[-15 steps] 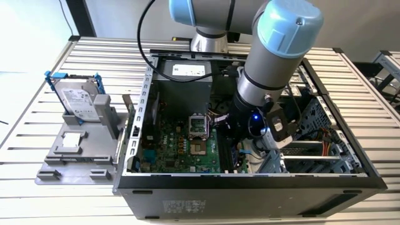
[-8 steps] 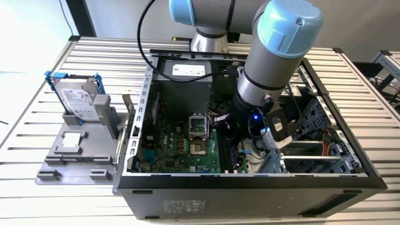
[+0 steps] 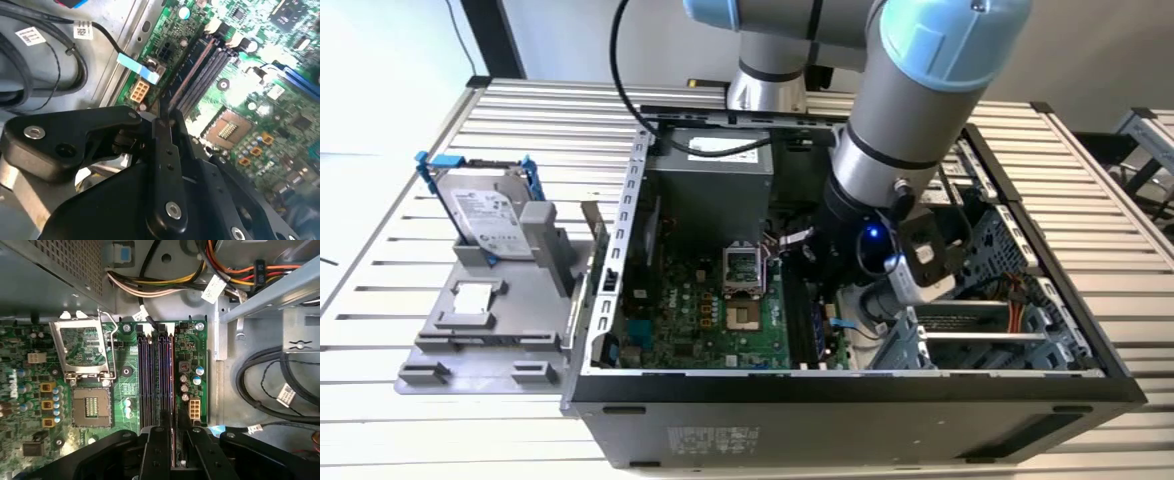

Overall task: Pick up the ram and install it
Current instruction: 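Insert the ram into the slot, then press down the ram until it locks into place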

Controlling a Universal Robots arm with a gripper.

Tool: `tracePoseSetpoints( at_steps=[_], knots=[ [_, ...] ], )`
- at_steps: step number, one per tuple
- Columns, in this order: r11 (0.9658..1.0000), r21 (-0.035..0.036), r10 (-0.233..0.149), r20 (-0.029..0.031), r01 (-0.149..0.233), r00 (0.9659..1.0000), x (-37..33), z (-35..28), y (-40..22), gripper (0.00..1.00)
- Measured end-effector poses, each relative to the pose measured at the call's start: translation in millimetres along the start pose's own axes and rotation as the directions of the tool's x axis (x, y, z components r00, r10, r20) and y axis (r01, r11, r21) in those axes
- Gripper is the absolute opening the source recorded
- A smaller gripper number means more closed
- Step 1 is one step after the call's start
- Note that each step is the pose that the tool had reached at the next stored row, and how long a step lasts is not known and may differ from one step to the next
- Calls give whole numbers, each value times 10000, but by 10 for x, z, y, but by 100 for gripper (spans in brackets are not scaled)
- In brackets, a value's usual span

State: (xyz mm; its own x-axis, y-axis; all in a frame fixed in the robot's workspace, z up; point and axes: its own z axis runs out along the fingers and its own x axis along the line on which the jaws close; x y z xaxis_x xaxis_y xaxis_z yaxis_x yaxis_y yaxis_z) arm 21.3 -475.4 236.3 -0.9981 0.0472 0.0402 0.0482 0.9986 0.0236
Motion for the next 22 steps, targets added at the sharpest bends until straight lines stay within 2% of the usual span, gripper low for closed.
tracePoseSetpoints(
  at_steps=[3, 6, 7, 22],
  knots=[
    [10000, 6, 0, 0, 0, 10000, 5, -127, 4, 100],
    [10000, 5, -1, 1, 1, 10000, 6, -127, 4, 100],
    [10000, 8, -1, 1, 1, 10000, 6, -127, 4, 0],
    [10000, 14, -1, 1, 1, 10000, 6, -127, 4, 0]
  ],
)
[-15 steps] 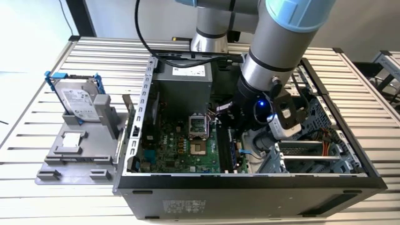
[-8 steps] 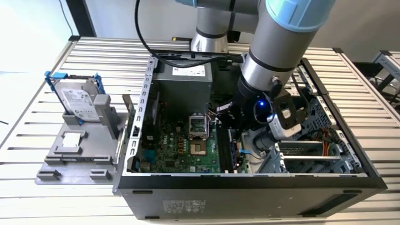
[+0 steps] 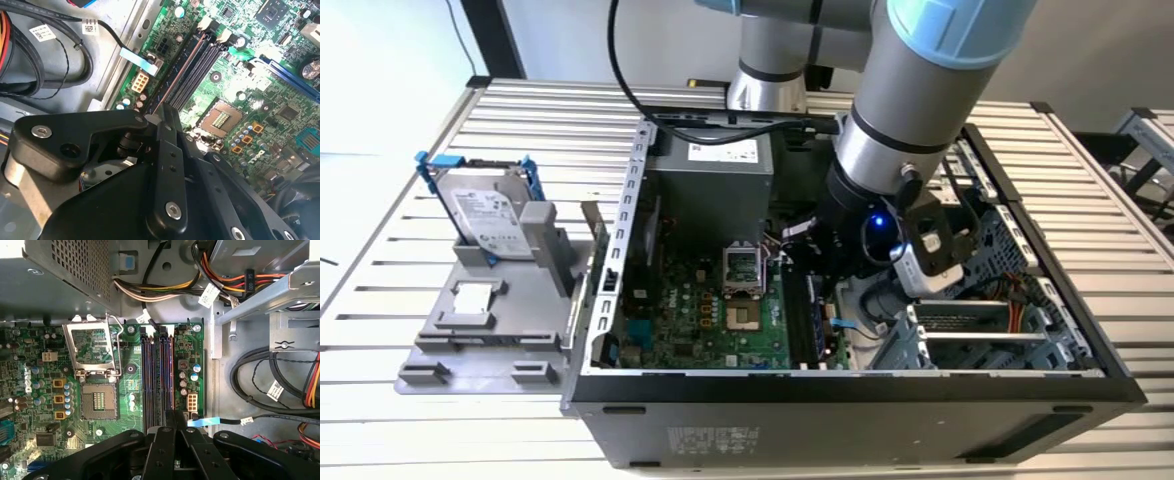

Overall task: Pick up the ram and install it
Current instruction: 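Press down the ram until it locks into place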

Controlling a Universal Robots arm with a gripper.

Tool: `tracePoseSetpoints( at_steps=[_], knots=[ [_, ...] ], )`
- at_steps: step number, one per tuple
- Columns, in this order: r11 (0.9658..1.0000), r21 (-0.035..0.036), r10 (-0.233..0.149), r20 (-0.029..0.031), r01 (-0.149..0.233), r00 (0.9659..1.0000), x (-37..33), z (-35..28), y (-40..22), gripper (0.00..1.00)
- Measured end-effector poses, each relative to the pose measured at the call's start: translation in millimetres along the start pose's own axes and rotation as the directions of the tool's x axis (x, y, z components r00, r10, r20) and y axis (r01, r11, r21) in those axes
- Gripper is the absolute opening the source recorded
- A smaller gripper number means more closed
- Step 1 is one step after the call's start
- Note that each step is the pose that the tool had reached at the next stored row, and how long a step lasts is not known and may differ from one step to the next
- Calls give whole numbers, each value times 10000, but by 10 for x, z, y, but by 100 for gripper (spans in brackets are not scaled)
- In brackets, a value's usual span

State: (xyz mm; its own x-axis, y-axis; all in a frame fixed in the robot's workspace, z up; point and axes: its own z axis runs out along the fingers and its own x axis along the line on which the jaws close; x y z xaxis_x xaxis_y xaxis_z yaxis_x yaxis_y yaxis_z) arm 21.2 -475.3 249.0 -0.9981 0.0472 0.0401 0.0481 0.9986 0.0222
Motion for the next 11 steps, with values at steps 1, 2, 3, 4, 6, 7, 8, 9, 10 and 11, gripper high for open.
tracePoseSetpoints(
  at_steps=[1, 2, 3, 4, 6, 7, 8, 9, 10, 11],
  knots=[
    [10000, 0, 0, 0, 0, 10000, 0, 0, 0, 0],
    [10000, 1, -3, 0, 3, 10000, 0, 0, 0, 0],
    [10000, 4, -61, -1, 61, 10000, 0, 0, 0, 0],
    [9997, 10, -232, -5, 232, 9997, 0, 0, 0, 0],
    [9982, 25, -595, -14, 595, 9982, 1, 0, 0, 0],
    [9970, 32, -769, -18, 769, 9970, 1, 0, 0, 0],
    [9955, 37, -948, -23, 948, 9955, 1, 0, 0, 0],
    [9936, 44, -1132, -28, 1132, 9936, 0, 0, 0, 0],
    [9913, 49, -1317, -32, 1317, 9913, 0, 0, 0, 0],
    [9887, 53, -1499, -38, 1500, 9887, 1, 0, 0, 0]
  ],
)
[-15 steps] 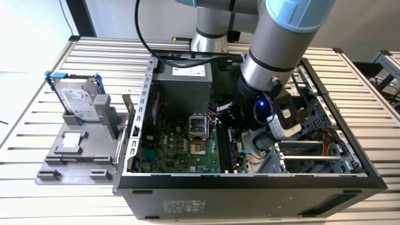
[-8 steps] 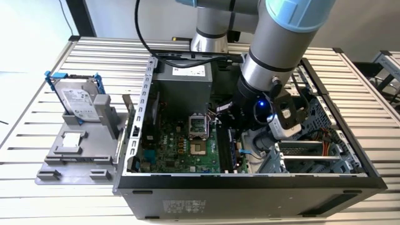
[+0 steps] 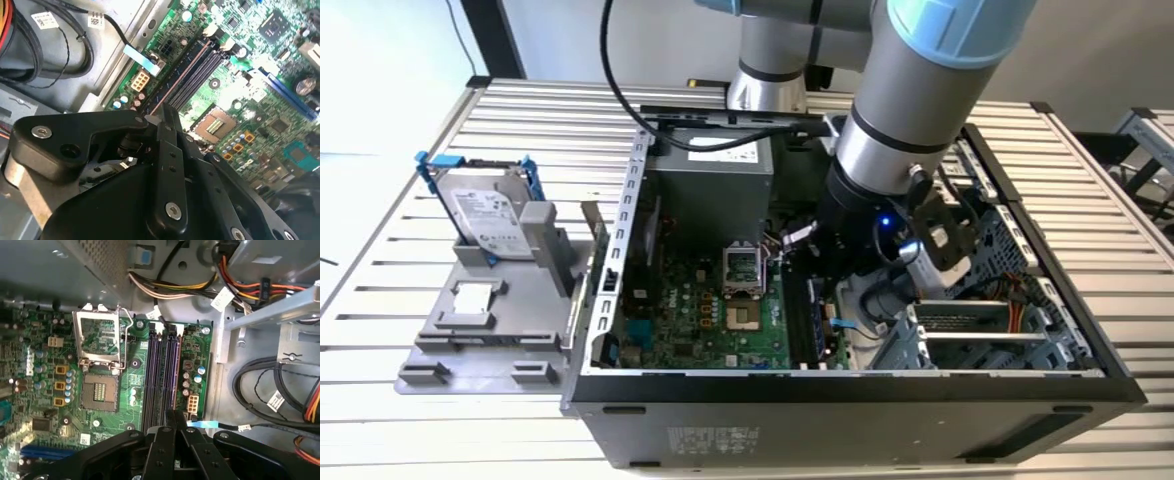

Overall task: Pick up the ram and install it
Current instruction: 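Press down the ram until it locks into place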

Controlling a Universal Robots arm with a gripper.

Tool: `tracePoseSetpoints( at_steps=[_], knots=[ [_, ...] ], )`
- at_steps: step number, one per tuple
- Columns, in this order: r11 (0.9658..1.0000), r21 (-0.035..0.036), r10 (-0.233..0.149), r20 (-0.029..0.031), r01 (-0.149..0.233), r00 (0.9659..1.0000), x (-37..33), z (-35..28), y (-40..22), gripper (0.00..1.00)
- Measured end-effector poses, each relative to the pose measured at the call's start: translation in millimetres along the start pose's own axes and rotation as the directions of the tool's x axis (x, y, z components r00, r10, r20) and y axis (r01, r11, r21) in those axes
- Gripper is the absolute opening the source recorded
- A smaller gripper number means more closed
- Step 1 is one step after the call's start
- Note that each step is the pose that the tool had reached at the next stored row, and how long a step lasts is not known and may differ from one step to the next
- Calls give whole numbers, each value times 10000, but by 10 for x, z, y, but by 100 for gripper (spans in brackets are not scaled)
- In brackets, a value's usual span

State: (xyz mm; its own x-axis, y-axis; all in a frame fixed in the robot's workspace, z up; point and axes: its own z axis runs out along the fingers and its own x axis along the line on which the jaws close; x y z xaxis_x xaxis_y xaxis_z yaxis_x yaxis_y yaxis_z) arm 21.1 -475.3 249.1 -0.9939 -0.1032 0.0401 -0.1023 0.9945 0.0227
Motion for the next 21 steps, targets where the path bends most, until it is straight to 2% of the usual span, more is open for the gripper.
tracePoseSetpoints(
  at_steps=[2, 5, 9, 14, 17, 21],
  knots=[
    [9993, 6, -366, -7, 366, 9993, 0, 0, 0, 0],
    [9959, 13, -901, -19, 901, 9959, 0, 0, 0, 0],
    [9869, 27, -1614, -36, 1615, 9869, 0, 0, 0, 0],
    [9709, 36, -2395, -53, 2396, 9709, 0, 0, 0, 0],
    [9589, 41, -2835, -64, 2836, 9589, 0, 0, 0, 0],
    [9408, 51, -3388, -61, 3388, 9408, -1, 0, 0, 0]
  ],
)
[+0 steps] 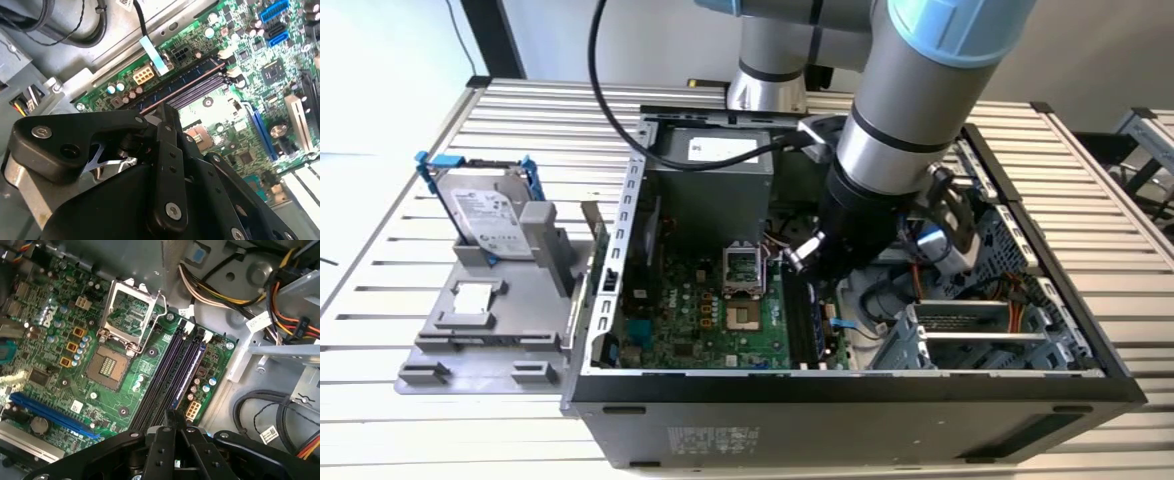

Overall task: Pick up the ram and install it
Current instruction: 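Press down the ram until it locks into place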

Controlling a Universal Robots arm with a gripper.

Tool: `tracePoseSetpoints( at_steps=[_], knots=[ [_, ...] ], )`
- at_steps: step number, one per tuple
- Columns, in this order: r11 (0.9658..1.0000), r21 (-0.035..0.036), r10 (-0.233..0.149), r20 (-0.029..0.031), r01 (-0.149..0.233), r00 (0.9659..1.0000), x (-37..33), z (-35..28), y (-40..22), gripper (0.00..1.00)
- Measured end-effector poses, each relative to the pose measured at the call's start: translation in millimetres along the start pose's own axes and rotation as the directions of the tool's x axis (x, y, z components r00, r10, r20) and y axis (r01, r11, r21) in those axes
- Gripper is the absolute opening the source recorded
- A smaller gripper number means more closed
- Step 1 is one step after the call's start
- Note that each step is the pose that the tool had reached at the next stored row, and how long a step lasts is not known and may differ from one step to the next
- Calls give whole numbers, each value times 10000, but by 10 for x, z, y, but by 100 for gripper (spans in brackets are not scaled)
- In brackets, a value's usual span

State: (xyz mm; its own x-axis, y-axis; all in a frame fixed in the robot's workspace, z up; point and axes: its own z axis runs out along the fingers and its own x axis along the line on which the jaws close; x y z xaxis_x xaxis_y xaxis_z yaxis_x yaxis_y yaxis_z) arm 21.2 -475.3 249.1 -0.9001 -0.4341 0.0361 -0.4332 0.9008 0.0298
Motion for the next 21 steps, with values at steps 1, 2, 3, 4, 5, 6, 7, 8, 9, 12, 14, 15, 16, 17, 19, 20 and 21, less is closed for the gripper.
tracePoseSetpoints(
  at_steps=[1, 2, 3, 4, 5, 6, 7, 8, 9, 12, 14, 15, 16, 17, 19, 20, 21],
  knots=[
    [9999, 5, -136, 13, 136, 9999, 0, 0, 0, 0],
    [9996, 10, -267, 33, 266, 9996, 0, 1, 1, 0],
    [9992, 16, -400, 57, 400, 9992, 0, 1, 1, 0],
    [9986, 22, -528, 80, 528, 9986, 0, 1, 0, 0],
    [9978, 26, -663, 99, 662, 9978, 0, 1, 0, 0],
    [9968, 28, -799, 123, 798, 9967, 1, 0, 0, 0],
    [9957, 24, -926, 149, 926, 9956, 1, 0, 0, 0],
    [9944, 17, -1053, 176, 1053, 9943, 0, 0, 0, 0],
    [9931, 11, -1176, 210, 1176, 9928, 1, 0, 1, 0],
    [9884, 10, -1521, 318, 1521, 9879, 0, -1, 0, 0],
    [9835, 8, -1806, 340, 1807, 9830, 0, 1, 1, 0],
    [9801, 14, -1984, 335, 1985, 9795, 0, 1, 1, 0],
    [9766, 19, -2148, 328, 2149, 9761, 1, 0, 1, 0],
    [9724, 25, -2333, 320, 2334, 9719, 1, 0, 1, 0],
    [9631, 34, -2692, 307, 2692, 9626, 1, 3, 0, 0],
    [9579, 40, -2872, 300, 2872, 9574, 0, 5, 0, 0],
    [9526, 44, -3042, 293, 3042, 9522, 1, 8, 0, 0]
  ],
)
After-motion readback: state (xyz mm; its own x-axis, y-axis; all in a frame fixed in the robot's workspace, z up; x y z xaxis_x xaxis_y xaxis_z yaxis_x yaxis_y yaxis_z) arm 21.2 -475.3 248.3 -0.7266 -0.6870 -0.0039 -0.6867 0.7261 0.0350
